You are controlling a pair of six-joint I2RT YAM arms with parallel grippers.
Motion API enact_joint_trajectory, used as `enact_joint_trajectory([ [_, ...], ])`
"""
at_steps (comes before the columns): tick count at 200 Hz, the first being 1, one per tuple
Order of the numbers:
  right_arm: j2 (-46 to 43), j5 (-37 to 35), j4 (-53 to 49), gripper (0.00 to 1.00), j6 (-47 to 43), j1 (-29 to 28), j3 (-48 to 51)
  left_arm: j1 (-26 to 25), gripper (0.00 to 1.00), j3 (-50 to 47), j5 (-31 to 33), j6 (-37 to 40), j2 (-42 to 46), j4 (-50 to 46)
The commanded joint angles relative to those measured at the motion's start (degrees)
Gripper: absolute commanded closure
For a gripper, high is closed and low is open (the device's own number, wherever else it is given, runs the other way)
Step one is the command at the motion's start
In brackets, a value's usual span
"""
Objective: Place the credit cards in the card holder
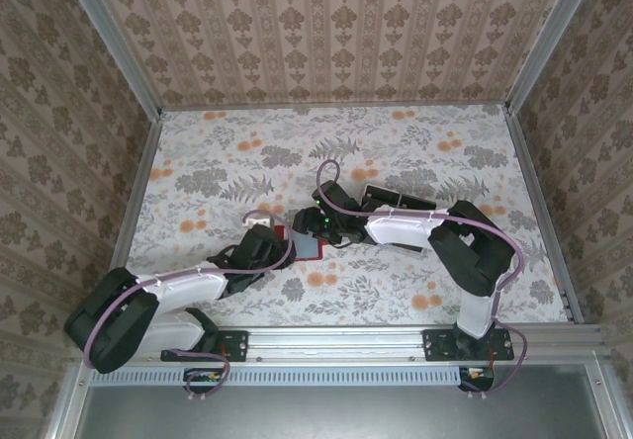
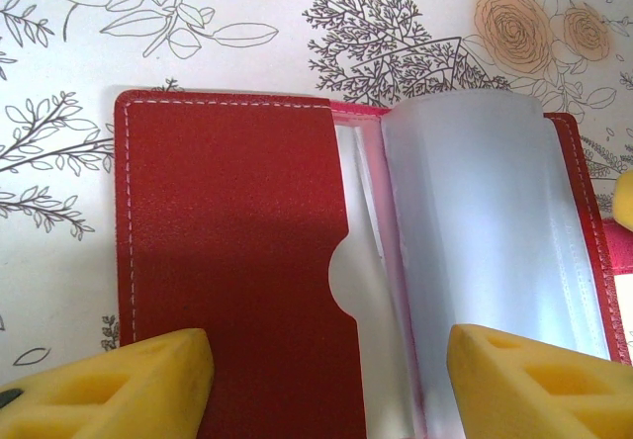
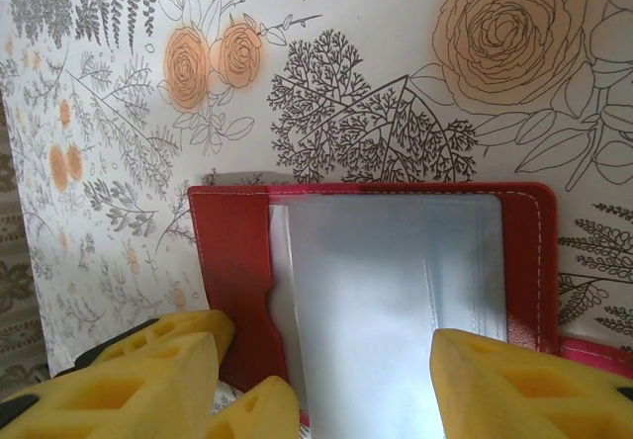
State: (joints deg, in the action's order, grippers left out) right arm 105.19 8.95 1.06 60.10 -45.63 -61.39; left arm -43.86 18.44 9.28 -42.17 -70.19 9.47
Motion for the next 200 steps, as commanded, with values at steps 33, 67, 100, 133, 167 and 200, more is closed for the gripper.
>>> enact_joint_trajectory([
  [33, 3.95, -0.39, -1.06, 0.39, -1.47, 0.23, -1.01, -0.18, 0.33, -1.39, -1.80, 0.07, -2.87, -4.28],
  [67, 5.23, 1.45, -0.19, 0.40, -1.74, 0.07, -1.80, -0.19, 0.34, -1.30, -2.02, 0.07, -3.44, -3.77],
  [100, 4.78, 2.45, 0.26, 0.40, -2.18, -0.19, -2.28, -0.13, 0.34, -1.08, -2.24, 0.32, -3.64, -3.41],
  [133, 2.95, 2.56, 0.11, 0.40, -2.26, -0.63, -2.51, -0.13, 0.32, -0.68, -2.00, 0.56, -1.55, -4.49],
  [167, 1.47, 2.65, -0.53, 0.40, -2.30, -1.22, -3.30, -0.18, 0.27, -0.43, -0.44, 0.27, 6.10, -9.33],
  [200, 1.12, 2.56, -1.85, 0.40, -2.37, -2.25, -5.15, 0.06, 0.21, -0.77, 2.24, -1.17, 16.58, -15.32],
])
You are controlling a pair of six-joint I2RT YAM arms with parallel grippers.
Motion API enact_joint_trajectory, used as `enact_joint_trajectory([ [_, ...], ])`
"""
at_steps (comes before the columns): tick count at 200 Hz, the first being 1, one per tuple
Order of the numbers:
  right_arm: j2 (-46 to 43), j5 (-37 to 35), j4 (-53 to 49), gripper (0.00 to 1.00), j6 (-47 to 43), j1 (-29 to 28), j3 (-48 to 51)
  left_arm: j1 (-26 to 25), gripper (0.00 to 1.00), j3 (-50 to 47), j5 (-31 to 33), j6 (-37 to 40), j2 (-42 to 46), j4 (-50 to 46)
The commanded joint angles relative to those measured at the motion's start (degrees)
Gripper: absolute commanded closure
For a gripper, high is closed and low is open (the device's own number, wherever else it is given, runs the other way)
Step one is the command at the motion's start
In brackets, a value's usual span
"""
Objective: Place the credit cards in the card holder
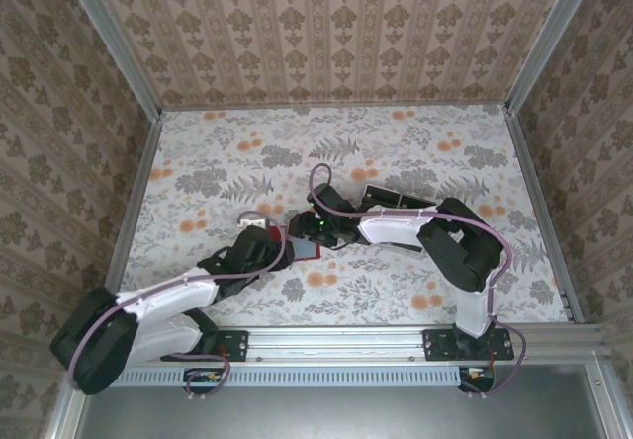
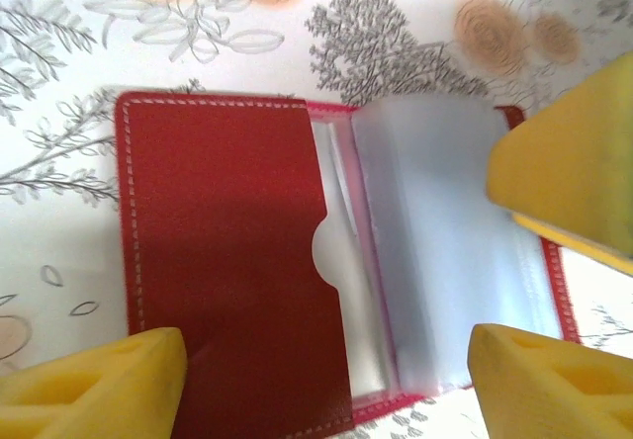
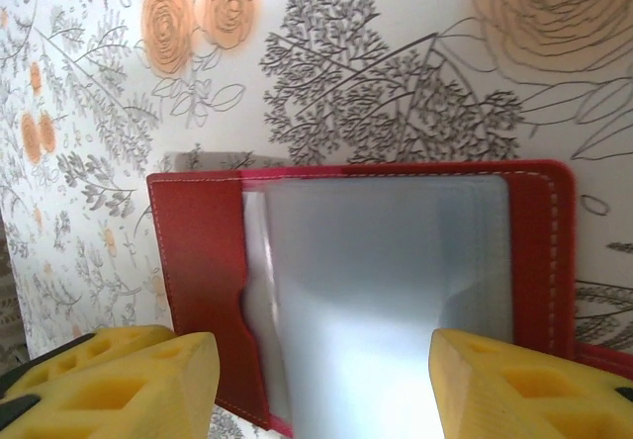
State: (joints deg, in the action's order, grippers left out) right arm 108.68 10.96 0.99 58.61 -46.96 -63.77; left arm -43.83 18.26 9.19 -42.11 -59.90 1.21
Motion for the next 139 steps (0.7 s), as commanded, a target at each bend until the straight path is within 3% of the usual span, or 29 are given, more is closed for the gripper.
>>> enact_joint_trajectory([
  [1, -2.40, 0.55, -1.83, 0.40, -0.92, -0.97, -2.86, 0.01, 0.20, -0.60, 2.41, -1.32, 6.59, -7.26],
  [55, 0.11, -0.34, -4.53, 0.40, -1.07, -3.22, -7.22, 1.77, 0.18, -1.07, 3.01, -2.71, 14.94, -11.22],
  [101, -1.58, -6.74, -11.08, 0.39, -5.08, -1.44, -6.85, 2.45, 0.18, -1.30, 1.19, -1.29, 12.61, -10.18],
  [139, -0.91, -7.34, -12.46, 0.39, -7.27, 0.42, -6.52, 2.44, 0.18, -0.45, 0.09, 0.93, 8.80, -9.00],
])
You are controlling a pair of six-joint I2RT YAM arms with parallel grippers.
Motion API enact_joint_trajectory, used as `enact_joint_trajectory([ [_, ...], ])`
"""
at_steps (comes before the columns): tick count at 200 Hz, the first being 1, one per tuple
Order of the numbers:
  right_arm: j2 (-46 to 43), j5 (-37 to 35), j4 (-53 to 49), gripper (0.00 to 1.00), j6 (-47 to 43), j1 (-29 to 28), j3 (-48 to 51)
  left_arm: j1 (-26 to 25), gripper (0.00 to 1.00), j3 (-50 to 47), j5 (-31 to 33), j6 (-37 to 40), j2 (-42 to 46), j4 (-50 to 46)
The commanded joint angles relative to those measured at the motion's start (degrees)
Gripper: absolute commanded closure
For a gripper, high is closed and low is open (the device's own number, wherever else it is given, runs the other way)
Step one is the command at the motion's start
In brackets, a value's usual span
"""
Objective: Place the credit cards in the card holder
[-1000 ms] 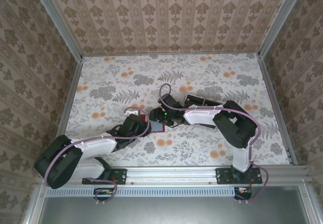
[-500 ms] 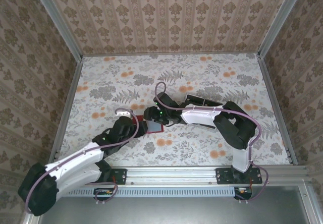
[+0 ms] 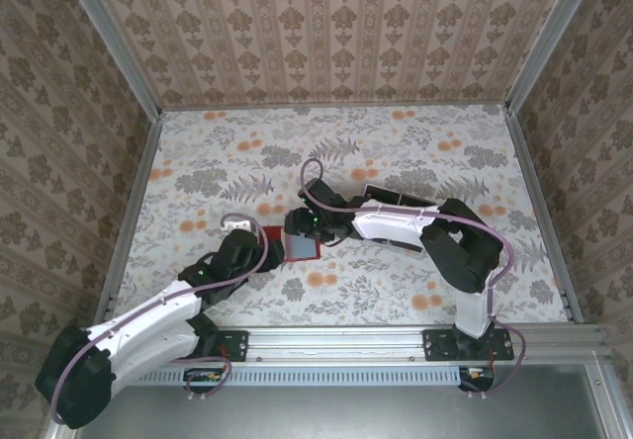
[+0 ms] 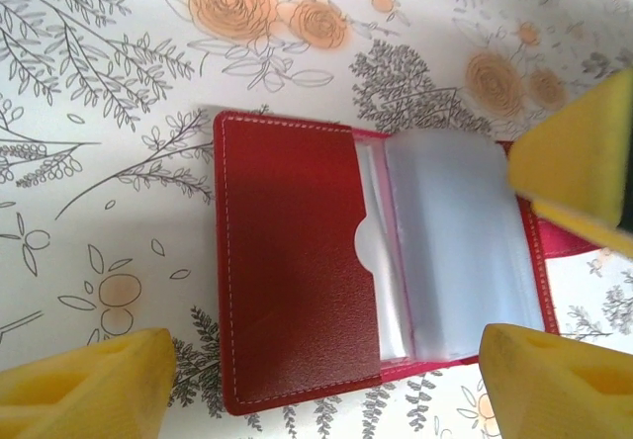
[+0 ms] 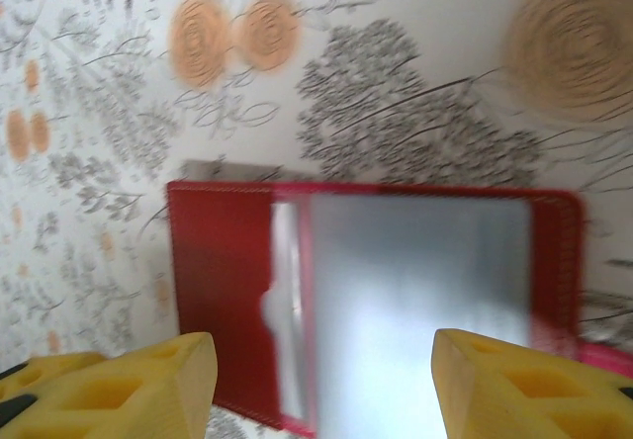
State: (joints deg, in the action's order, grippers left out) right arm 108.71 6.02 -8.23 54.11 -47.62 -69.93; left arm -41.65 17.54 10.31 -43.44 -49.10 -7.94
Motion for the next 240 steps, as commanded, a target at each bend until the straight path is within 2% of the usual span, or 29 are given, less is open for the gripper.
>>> enact_joint_trajectory([
  [1, -0.90, -2.41, -3.17, 0.38, -2.77, 1.10, -0.41, 0.25, 0.18, 0.29, -1.05, 2.29, -2.11, 0.19],
  [66, 3.12, 1.04, -1.32, 0.39, -3.76, 1.91, -2.05, 0.17, 0.18, 2.71, -1.87, 3.32, -9.15, 3.29],
  [139, 5.20, 4.17, 1.82, 0.39, -2.80, 1.06, -1.80, 0.17, 0.18, 3.99, -1.74, 4.11, -11.93, 4.07],
  [240, -0.36, 1.28, -0.62, 0.39, -3.83, 0.73, -1.10, 0.17, 0.18, 3.64, -1.14, 4.37, -10.53, 3.38],
])
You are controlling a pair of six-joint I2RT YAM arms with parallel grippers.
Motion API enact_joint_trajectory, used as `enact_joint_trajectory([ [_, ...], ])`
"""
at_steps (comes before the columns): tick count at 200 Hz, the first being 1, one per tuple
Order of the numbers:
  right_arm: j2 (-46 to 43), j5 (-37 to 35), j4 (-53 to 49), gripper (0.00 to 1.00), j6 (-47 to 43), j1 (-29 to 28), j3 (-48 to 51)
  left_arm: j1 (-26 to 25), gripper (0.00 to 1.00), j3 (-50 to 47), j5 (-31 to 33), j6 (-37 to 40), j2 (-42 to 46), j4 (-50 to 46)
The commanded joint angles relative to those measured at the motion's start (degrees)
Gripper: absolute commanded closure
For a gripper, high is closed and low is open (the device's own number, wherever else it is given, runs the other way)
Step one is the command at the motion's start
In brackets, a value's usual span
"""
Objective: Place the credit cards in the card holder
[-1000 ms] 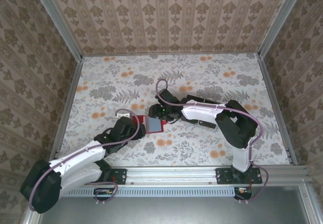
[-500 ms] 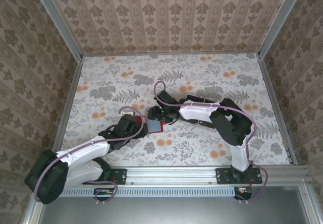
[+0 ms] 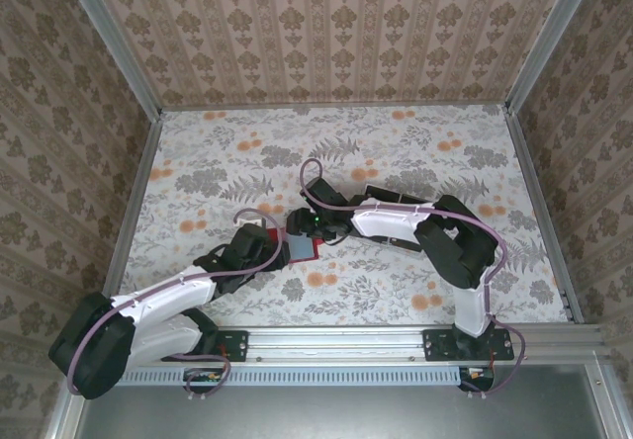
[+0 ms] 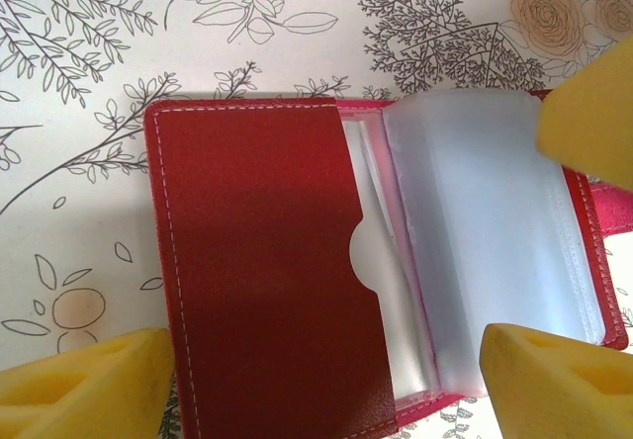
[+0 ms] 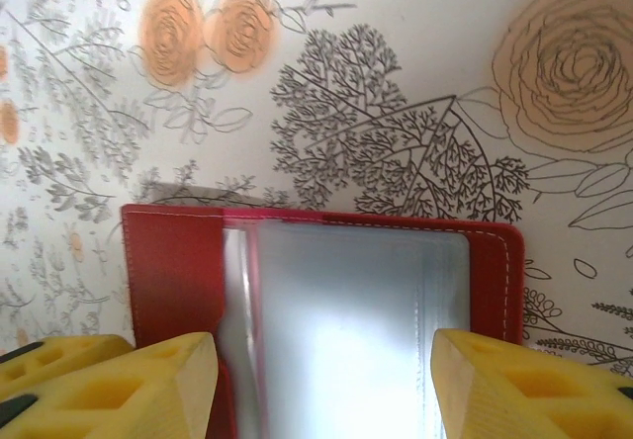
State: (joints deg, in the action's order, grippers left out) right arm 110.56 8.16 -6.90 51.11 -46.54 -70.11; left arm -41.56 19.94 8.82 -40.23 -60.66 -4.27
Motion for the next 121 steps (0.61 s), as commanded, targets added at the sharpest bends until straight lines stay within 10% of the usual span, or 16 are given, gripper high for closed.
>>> enact_joint_trajectory([
  [1, -2.21, -0.82, -1.97, 0.39, -0.84, -0.37, -0.96, 0.08, 0.18, 1.19, 0.38, 1.14, 1.05, -0.30],
  [121, 5.24, 2.10, -0.42, 0.39, 1.03, -1.99, -3.81, 0.12, 0.17, 0.53, 0.06, 1.87, 1.87, -0.65],
])
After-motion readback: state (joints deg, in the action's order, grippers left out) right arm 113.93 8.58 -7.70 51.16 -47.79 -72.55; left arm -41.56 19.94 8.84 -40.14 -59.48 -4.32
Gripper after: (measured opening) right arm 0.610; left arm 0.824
